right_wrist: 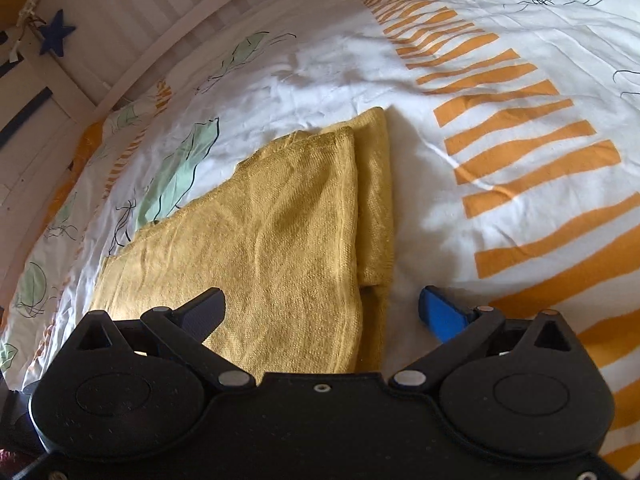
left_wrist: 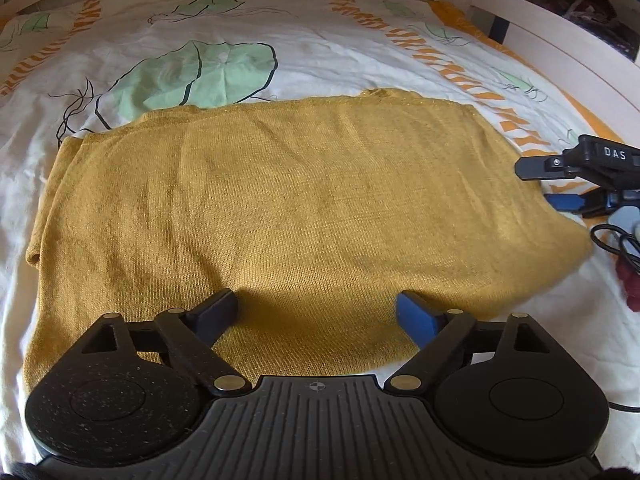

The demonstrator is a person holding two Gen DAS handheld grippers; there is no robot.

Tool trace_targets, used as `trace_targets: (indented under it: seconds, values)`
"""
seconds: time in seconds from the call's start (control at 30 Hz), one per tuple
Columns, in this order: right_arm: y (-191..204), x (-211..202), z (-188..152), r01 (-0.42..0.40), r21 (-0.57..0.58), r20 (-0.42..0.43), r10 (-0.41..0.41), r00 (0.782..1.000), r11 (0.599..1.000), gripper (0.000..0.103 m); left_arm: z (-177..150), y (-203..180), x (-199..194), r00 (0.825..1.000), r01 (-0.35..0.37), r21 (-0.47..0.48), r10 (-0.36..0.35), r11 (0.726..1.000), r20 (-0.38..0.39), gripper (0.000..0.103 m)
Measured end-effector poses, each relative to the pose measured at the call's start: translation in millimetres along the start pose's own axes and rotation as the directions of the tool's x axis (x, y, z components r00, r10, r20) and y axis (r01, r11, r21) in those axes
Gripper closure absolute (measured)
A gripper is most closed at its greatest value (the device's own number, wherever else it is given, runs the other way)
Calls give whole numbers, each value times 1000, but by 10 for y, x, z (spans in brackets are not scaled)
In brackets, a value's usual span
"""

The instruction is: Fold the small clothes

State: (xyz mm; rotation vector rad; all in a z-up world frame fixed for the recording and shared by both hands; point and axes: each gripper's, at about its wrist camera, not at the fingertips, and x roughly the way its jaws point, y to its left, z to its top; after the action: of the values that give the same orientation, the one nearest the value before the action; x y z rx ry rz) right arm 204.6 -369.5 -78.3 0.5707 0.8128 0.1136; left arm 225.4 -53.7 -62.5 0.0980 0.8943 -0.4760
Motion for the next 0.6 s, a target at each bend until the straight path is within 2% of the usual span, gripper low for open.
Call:
trace_targets:
  seconds: [0.03, 0.3, 0.37, 0.4, 0.6]
  values:
    - [-5, 2, -8, -4, -3, 8, 4, 1000, 1000, 0, -1, -4, 1, 1000, -1, 0, 1, 1000, -1, 11]
    - [-60, 8, 44, -58, -9, 3, 59, 998, 998, 0, 17, 10, 10, 1000, 13, -31, -14, 999, -9, 5]
    - [-86, 47, 99, -95, 8, -11, 95, 995, 995, 0, 13, 7, 9, 1000, 14, -33, -14, 999, -9, 4]
    - [-99, 67, 124, -114, 15, -16, 114, 993, 993, 0, 12, 6, 10, 1000, 17, -33, -18, 999, -10, 0]
    - [-185, 248, 270, -253, 66, -26, 255, 967, 965, 0, 18, -32, 20, 1000, 8, -41, -8, 999, -15, 1]
